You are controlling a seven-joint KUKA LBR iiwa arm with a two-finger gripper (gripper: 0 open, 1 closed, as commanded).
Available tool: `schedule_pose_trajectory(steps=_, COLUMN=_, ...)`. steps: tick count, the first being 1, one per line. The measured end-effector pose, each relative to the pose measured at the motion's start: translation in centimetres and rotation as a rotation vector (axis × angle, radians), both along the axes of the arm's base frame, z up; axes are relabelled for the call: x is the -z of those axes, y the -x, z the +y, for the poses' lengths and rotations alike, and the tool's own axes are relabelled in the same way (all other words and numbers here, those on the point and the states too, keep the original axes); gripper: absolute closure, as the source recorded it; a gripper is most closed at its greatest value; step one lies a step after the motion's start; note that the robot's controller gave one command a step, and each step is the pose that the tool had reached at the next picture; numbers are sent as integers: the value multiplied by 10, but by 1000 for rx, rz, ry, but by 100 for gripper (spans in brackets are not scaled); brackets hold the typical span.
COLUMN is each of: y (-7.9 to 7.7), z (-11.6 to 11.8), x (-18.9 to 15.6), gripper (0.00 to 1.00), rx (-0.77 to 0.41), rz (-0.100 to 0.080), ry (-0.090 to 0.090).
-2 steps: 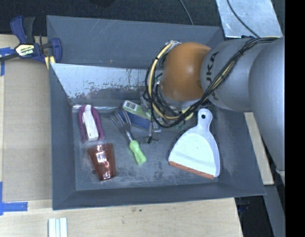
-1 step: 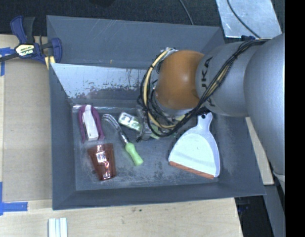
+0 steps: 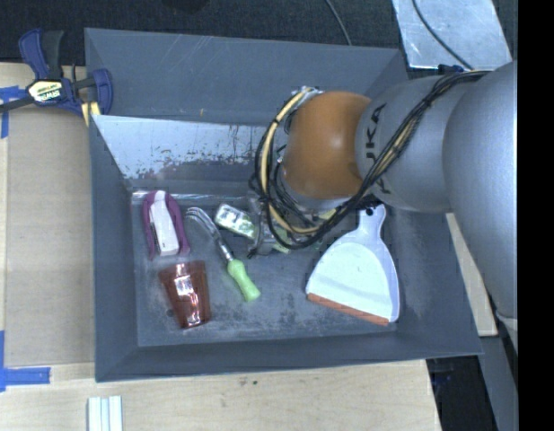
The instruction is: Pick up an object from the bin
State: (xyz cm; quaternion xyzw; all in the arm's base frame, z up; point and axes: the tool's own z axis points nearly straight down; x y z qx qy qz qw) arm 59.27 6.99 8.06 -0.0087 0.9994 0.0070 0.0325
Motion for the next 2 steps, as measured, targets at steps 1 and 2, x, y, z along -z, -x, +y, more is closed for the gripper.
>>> schedule_pose_trajectory(steps=1, y=0, z=0, x=-2, gripper=100, rx=0, rz=-2, ry=0)
schedule_pose_trajectory(steps=2, y=5, z=-2, x=-24, gripper=100, rx=0, rz=16, ry=4)
